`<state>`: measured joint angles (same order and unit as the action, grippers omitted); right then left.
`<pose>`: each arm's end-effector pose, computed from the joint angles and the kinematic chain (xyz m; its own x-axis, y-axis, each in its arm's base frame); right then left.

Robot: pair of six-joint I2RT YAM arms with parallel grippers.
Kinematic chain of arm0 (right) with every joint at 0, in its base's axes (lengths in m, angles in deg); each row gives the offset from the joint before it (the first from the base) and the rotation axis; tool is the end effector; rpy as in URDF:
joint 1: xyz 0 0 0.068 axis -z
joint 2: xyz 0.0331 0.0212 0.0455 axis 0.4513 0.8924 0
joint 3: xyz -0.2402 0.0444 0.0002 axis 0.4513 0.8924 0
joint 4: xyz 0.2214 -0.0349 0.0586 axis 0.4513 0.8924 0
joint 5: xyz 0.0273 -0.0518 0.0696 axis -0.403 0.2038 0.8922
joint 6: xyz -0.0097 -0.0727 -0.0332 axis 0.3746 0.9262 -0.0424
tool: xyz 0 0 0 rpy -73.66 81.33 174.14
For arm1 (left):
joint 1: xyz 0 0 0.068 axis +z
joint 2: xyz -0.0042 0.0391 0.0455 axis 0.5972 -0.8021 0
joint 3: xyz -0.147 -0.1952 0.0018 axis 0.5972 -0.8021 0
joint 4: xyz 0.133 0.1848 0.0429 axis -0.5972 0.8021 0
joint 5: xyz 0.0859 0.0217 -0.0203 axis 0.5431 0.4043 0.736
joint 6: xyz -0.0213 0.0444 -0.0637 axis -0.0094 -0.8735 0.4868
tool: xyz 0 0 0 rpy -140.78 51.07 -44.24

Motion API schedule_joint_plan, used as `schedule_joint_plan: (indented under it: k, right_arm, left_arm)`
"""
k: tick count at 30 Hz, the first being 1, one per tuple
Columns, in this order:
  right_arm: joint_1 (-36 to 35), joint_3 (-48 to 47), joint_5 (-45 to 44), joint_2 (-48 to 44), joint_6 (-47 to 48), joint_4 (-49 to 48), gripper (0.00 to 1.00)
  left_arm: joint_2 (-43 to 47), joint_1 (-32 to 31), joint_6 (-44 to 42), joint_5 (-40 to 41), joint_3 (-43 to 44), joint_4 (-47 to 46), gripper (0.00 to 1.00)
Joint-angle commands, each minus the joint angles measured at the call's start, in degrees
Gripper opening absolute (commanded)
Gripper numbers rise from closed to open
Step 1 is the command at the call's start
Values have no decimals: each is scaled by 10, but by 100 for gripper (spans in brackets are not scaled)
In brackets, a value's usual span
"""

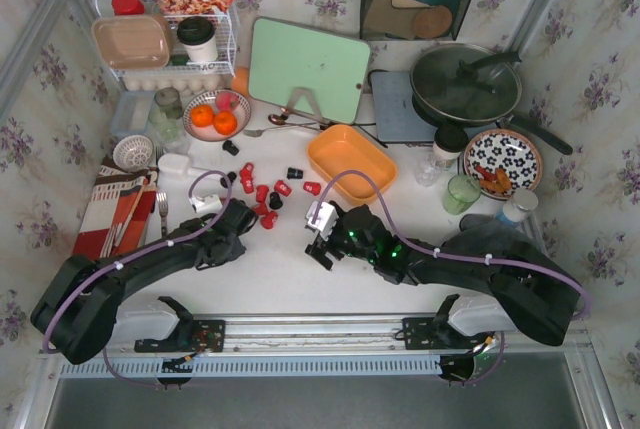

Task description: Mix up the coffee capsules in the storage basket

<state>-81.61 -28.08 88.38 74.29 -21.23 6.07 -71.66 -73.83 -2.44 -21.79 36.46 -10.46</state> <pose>0.1555 0.2282 0.1642 -0.0373 -0.4667 -0.8836 -0.8840 0.4278 -0.1887 0.1779 -0.1018 0.1188 -0.7707 -0.3922 -0.5021 -0.3784 0.9158 -0.1345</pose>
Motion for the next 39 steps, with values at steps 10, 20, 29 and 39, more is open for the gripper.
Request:
schedule_joint_plan:
  k: [10, 20, 29, 39]
  right_arm:
    - [-3, -6, -3, 7, 6, -8, 86]
    - [-5, -13, -5, 16, 7, 1, 87]
    - [-6, -7, -6, 12, 9, -10, 87]
    - [-11, 30, 14, -8, 22, -70, 88]
  left_arm:
    - [15, 1, -7, -4, -11, -1, 19]
    - [81, 1, -50, -5, -23, -15, 8]
    - [143, 1, -138, -18, -14, -37, 3]
    - [168, 1, -240, -81, 15, -67, 0]
